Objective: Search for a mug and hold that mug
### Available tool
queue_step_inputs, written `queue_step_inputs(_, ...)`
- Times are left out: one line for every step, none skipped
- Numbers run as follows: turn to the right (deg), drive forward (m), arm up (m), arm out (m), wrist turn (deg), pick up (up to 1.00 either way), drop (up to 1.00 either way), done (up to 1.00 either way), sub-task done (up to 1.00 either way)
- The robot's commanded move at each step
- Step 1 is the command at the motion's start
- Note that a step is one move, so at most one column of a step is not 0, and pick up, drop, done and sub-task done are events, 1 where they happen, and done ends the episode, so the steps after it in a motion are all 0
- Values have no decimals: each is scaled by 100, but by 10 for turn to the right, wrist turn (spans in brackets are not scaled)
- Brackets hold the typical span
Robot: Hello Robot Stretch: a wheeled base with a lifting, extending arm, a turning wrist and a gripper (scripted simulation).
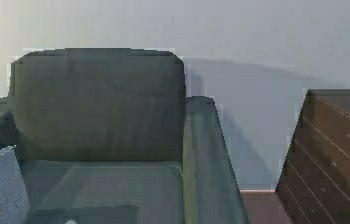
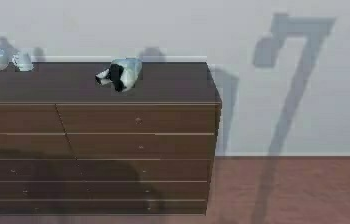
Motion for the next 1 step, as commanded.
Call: queue_step_inputs(450, 0, 0, 0, 0, 0, 0, 0, 0)
